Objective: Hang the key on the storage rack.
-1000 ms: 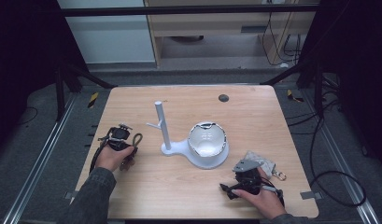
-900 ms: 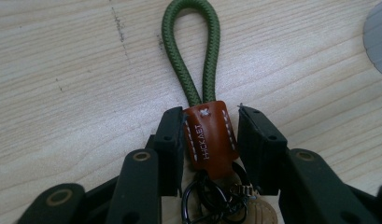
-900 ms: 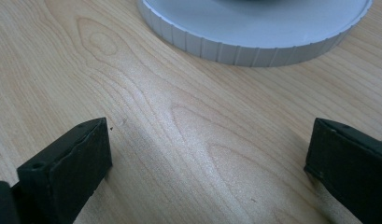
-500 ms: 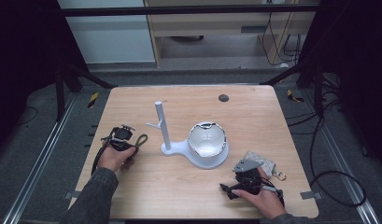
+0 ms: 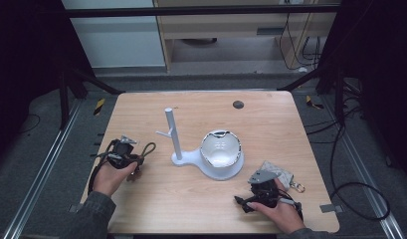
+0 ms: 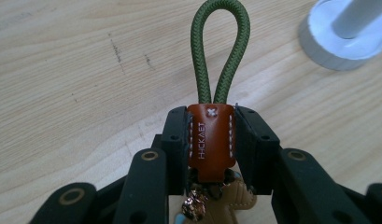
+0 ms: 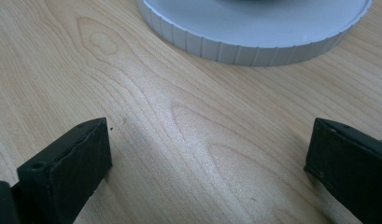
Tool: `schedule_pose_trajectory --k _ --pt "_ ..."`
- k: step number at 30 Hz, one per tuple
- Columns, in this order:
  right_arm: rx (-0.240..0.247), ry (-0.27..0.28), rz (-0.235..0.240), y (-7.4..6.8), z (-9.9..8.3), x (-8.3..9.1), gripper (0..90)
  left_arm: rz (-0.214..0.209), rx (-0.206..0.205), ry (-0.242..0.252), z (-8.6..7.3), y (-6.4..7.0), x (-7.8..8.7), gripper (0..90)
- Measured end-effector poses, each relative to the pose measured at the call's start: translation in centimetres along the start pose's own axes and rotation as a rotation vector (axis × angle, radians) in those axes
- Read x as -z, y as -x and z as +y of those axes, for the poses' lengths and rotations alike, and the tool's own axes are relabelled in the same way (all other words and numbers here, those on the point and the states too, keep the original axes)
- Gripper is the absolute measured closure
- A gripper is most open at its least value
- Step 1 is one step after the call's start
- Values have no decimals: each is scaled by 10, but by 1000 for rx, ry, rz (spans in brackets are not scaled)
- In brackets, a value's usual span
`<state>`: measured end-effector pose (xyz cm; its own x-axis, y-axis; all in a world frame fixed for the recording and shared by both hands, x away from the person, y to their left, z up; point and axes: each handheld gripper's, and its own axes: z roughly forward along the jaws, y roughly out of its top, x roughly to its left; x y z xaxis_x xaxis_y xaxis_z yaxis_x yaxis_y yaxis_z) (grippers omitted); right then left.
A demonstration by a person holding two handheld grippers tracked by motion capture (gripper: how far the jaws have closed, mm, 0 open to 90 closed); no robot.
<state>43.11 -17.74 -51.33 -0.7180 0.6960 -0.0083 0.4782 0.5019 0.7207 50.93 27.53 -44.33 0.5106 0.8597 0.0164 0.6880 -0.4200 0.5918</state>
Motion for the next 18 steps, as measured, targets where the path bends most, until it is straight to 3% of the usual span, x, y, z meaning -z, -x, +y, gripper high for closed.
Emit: schedule_pose_trajectory --k 8,11,18 --pt "0 0 0 0 0 0 2 -27 -80 129 -11 28 34 658" --pt "0 0 0 0 0 0 2 -31 -89 180 -16 35 45 658" --pt "0 0 0 0 0 0 2 -55 -117 249 -19 50 60 659"
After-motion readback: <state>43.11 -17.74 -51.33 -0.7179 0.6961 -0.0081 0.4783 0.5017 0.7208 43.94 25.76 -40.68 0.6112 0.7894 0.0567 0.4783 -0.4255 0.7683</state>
